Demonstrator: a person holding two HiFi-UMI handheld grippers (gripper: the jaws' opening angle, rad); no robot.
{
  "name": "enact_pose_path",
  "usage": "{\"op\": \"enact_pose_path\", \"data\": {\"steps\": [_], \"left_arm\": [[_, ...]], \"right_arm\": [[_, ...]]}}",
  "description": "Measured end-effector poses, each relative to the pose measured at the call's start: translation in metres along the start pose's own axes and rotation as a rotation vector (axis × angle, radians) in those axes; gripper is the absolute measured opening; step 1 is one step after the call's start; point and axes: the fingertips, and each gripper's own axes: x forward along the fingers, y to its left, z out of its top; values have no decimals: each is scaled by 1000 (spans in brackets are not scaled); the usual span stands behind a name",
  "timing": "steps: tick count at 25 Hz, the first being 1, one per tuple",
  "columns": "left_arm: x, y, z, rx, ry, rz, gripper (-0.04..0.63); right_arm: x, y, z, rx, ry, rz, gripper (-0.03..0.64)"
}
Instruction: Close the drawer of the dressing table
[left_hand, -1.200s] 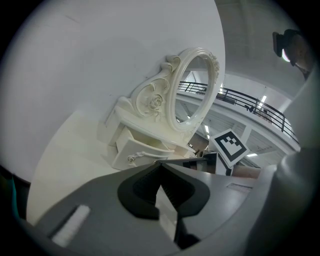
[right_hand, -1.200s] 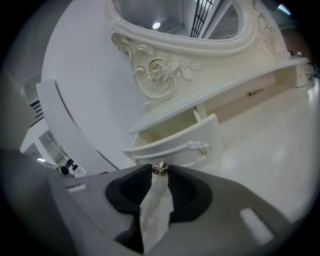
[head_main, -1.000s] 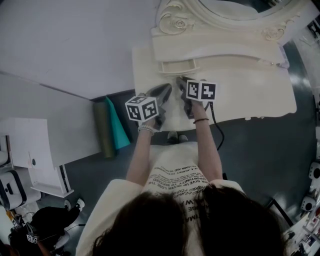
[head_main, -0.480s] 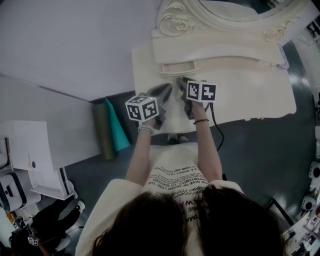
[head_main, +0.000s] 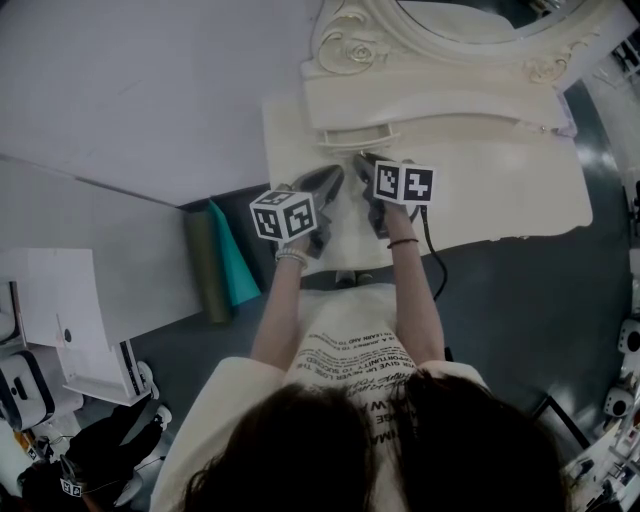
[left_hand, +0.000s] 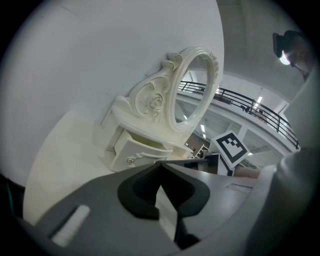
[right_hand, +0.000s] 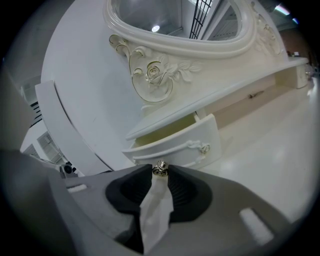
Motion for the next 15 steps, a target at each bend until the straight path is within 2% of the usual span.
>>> {"op": "enact_pose_path", "data": {"steps": [15], "left_arm": [[9,9,10,6,-5,-1,5]], "right_arm": [[9,-4,9,2,-6,3,106]]}}
